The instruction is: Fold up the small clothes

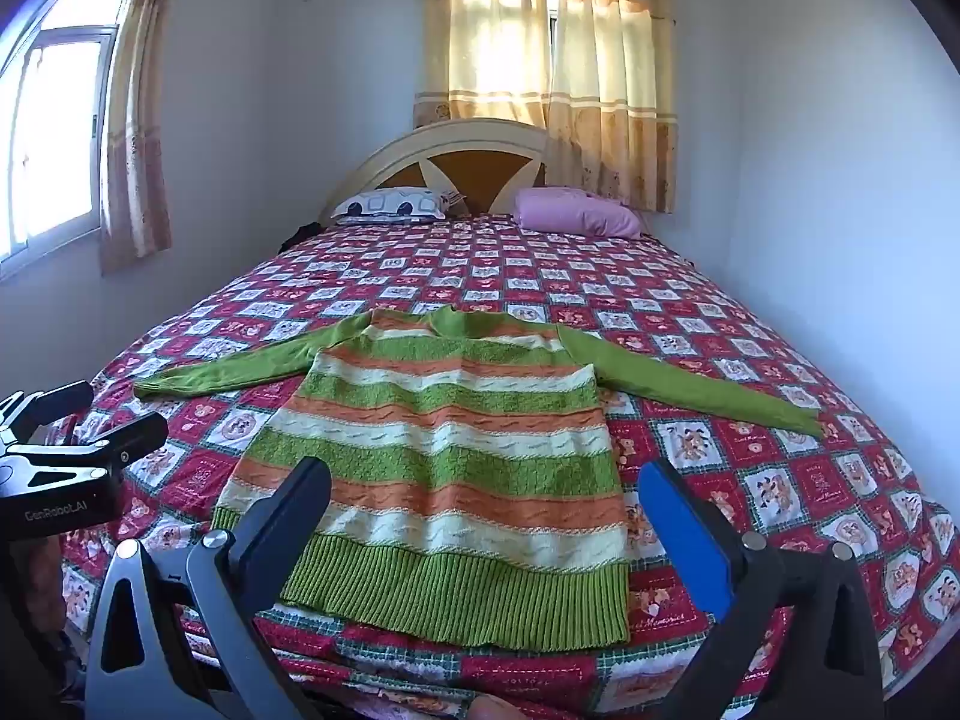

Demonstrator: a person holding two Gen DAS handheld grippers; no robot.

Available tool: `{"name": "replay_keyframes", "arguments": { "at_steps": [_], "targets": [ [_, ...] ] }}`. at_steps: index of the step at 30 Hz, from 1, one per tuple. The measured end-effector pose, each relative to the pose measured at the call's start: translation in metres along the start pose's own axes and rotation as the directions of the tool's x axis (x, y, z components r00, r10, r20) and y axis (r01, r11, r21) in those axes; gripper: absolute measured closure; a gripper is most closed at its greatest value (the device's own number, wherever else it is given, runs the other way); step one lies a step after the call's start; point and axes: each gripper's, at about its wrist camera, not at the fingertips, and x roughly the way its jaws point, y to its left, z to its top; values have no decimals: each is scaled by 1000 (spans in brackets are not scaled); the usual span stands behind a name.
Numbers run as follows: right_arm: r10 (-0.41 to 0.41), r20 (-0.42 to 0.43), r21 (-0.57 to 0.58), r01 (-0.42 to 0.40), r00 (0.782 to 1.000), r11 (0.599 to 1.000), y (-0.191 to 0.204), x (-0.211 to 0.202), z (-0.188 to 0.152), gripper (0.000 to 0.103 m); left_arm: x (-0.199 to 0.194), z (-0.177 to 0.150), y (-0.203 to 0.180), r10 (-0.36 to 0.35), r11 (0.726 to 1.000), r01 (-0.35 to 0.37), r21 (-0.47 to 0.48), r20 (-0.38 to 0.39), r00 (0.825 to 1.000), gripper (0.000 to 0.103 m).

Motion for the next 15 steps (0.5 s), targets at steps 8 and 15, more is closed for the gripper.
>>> {"name": "replay_keyframes", "arguments": {
  "at_steps": [8, 15],
  "targets": [
    [-21, 8, -5, 21, 1000, 1000, -1, 2, -1, 1, -1, 0, 0, -1, 1000, 1, -4, -1, 1000, 0],
    [5, -5, 12, -5, 1000, 1000, -2, 6, -6, 1, -2, 0, -1, -4, 1000, 4, -1, -1, 1000, 0]
  ]
}}
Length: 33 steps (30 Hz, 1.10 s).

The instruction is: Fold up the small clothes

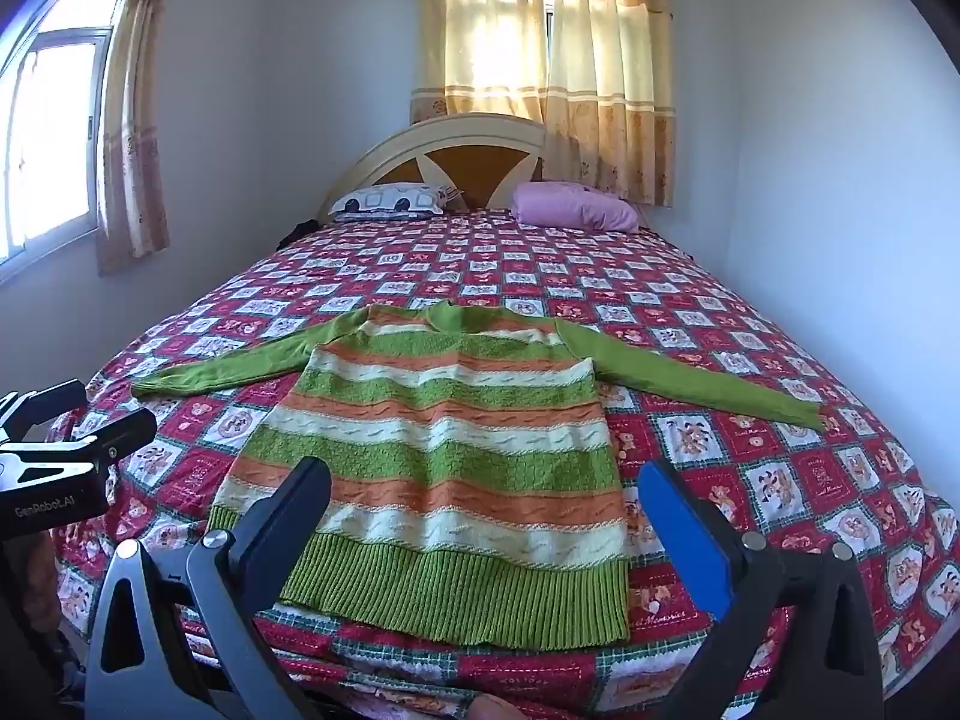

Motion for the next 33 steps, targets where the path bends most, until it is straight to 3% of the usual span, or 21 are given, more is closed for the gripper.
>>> {"name": "replay_keyframes", "arguments": {
  "at_steps": [33],
  "targets": [
    [3, -13, 4, -3, 1000, 1000, -3, 4, -3, 1, 2, 0, 1, 1, 1000, -1, -4, -3, 1000, 0]
  ]
}}
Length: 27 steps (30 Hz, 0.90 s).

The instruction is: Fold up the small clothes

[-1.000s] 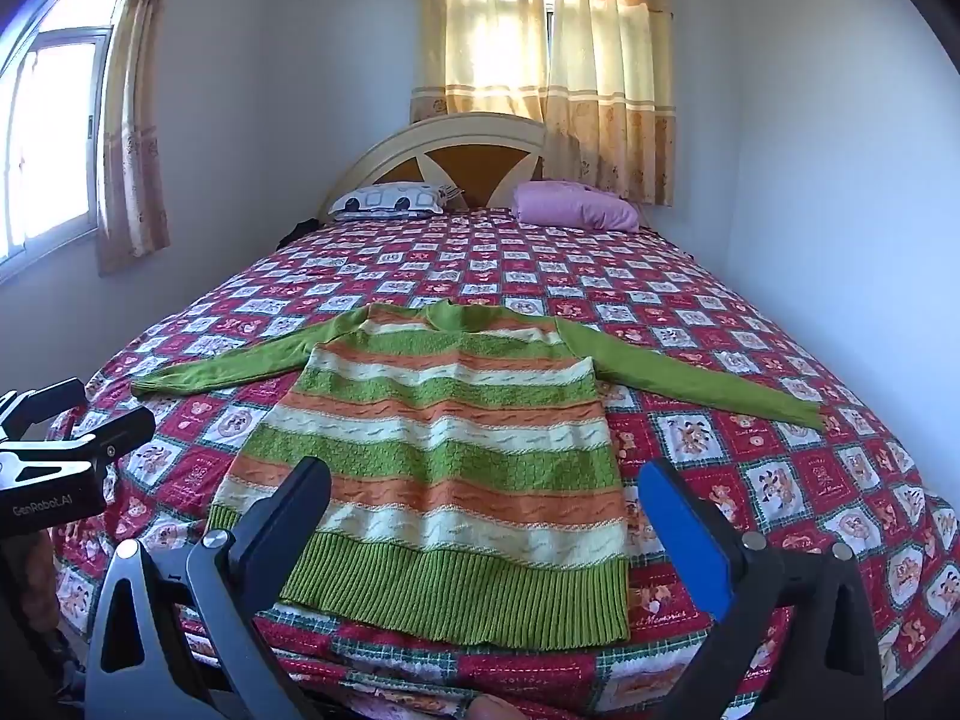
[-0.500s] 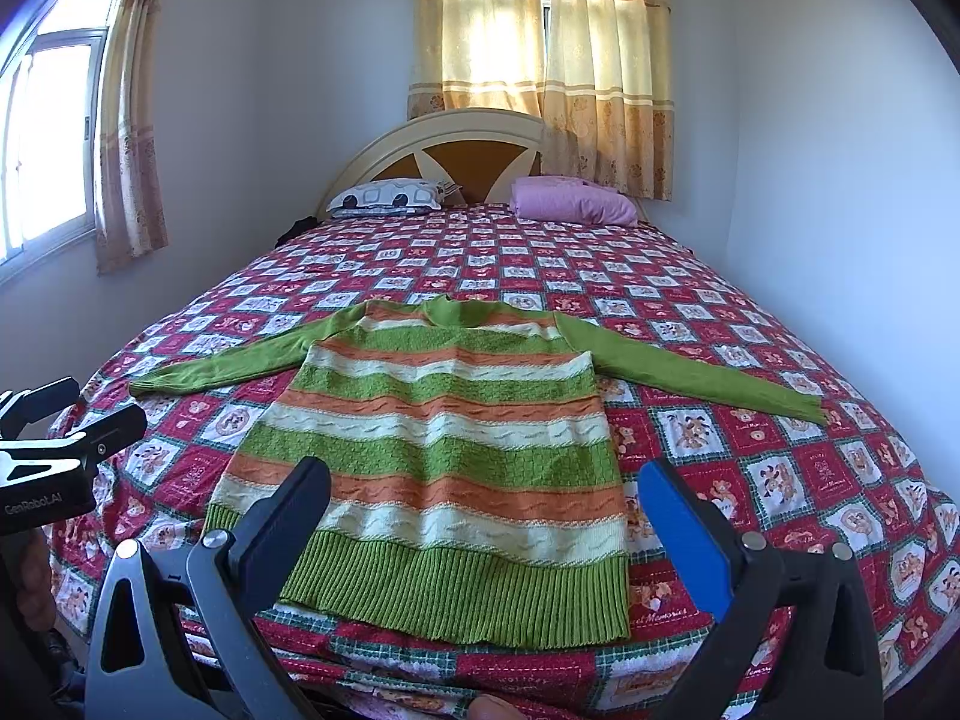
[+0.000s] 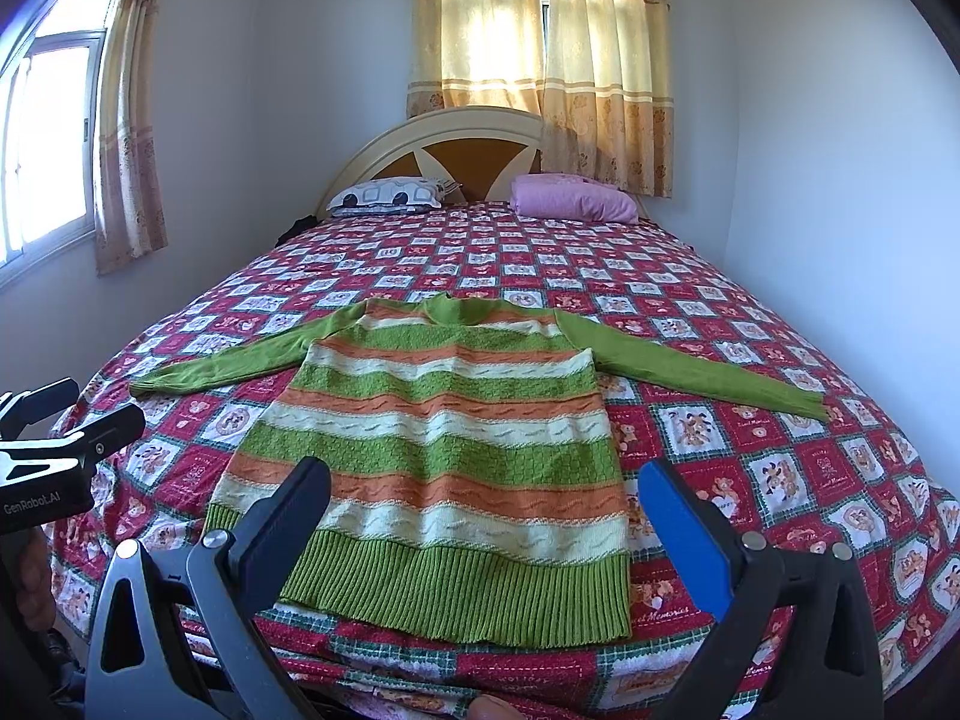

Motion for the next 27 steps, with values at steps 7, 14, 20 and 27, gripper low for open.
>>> {"name": "replay_keyframes", "arguments": {
  "at_steps": [7, 14, 20, 27],
  "targets": [
    [-1, -2, 1, 1, 1000, 1000, 1, 1, -2, 1, 0, 0, 0, -1, 1000, 1, 1, -1, 1000, 0],
    [2, -9, 0, -2, 1000, 1000, 4, 3, -6, 1, 0, 0, 0, -2, 1000, 2, 0, -2, 1000, 0],
    [5, -12, 1, -5, 1000, 1000, 4, 3, -5, 1, 0, -1, 2, -2, 1000, 2, 0, -1, 1000, 0],
    [8, -15, 3, -8, 1000, 1000, 4, 4, -3, 1, 0, -1, 2, -2, 1000, 2, 1, -2, 1000, 0]
  ]
}}
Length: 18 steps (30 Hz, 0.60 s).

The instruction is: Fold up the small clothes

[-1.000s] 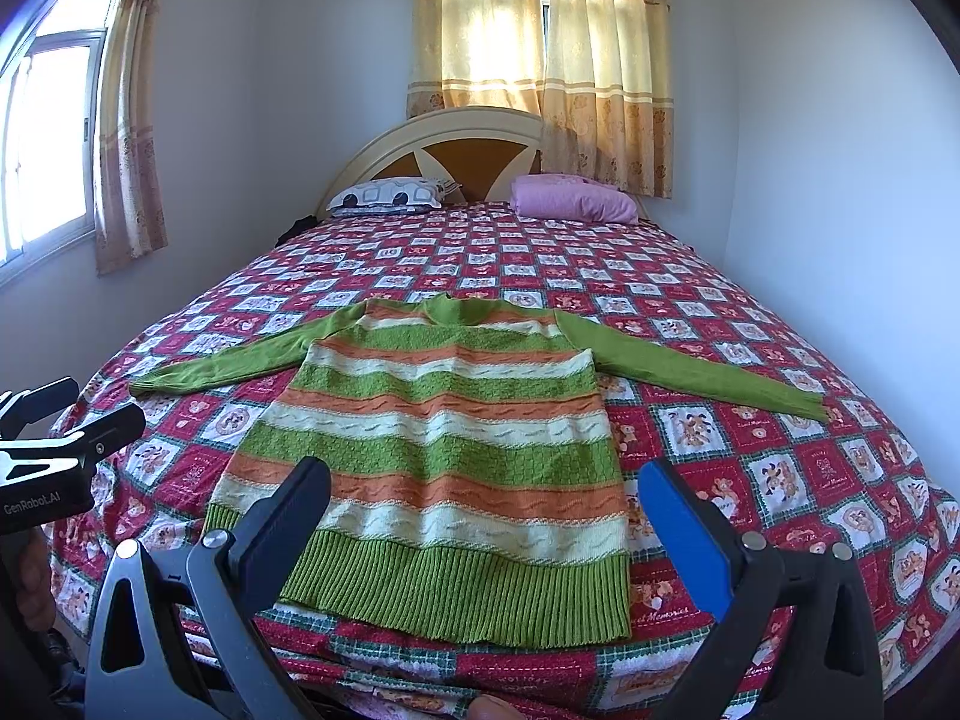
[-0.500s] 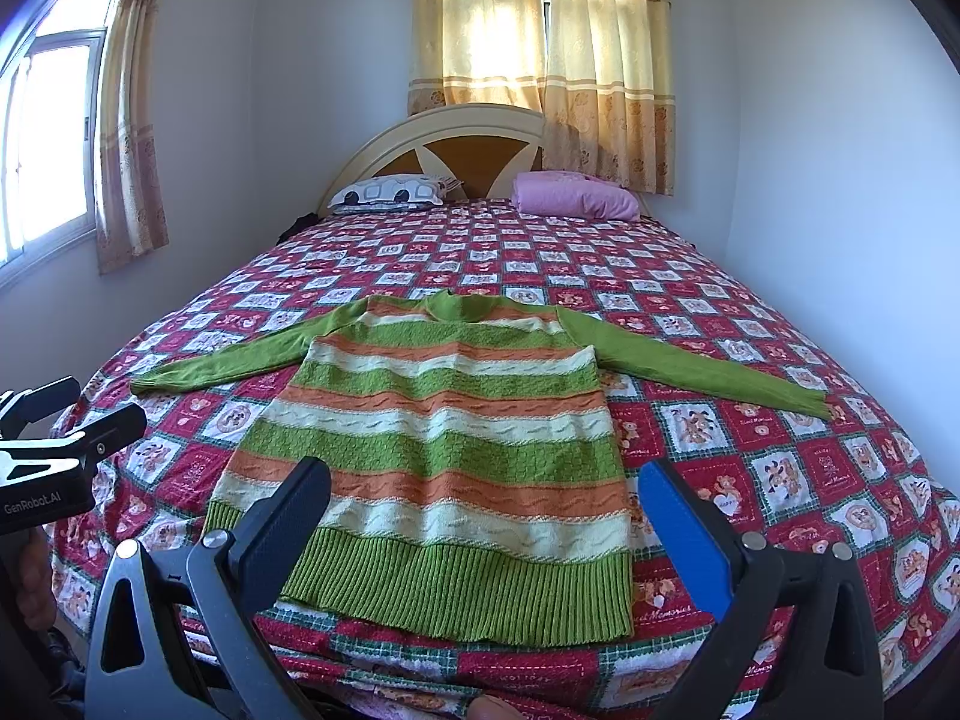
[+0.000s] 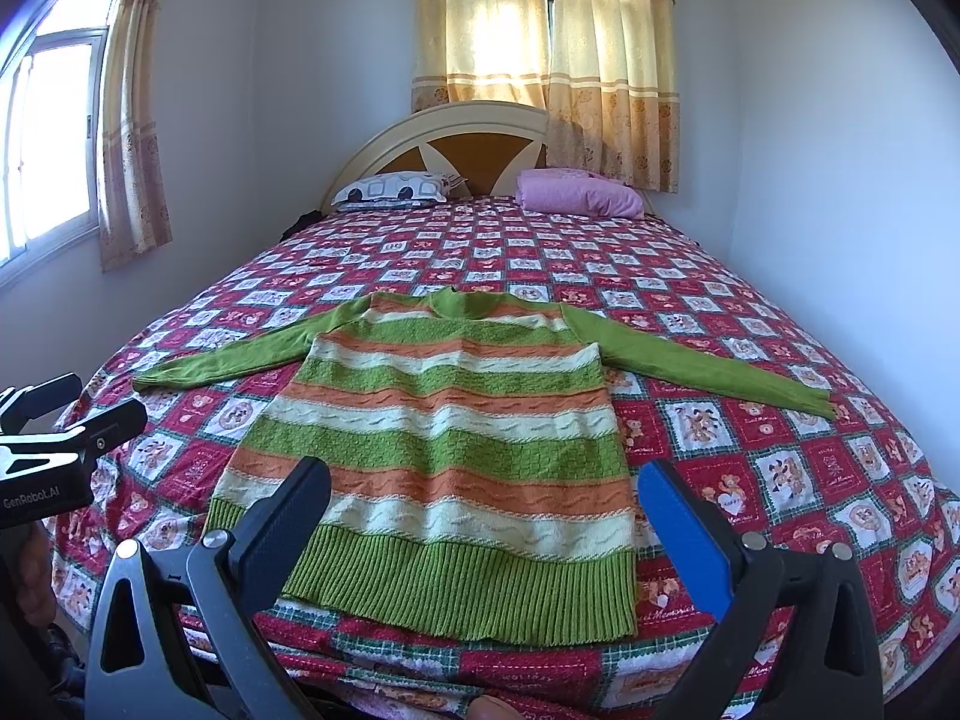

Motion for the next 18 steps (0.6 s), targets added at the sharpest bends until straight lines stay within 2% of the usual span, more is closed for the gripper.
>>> {"name": "replay_keyframes", "arguments": {
  "at_steps": [12, 18],
  "targets": [
    [10, -15, -7, -10, 1000, 1000, -5, 16, 1, 1, 15, 1, -2, -12, 1000, 12, 14, -5, 1000, 0],
    [-52, -59, -31, 51, 997, 998, -20, 48, -1, 1, 41, 6, 4, 4, 1000, -3, 23, -28, 1000, 0]
  ]
}}
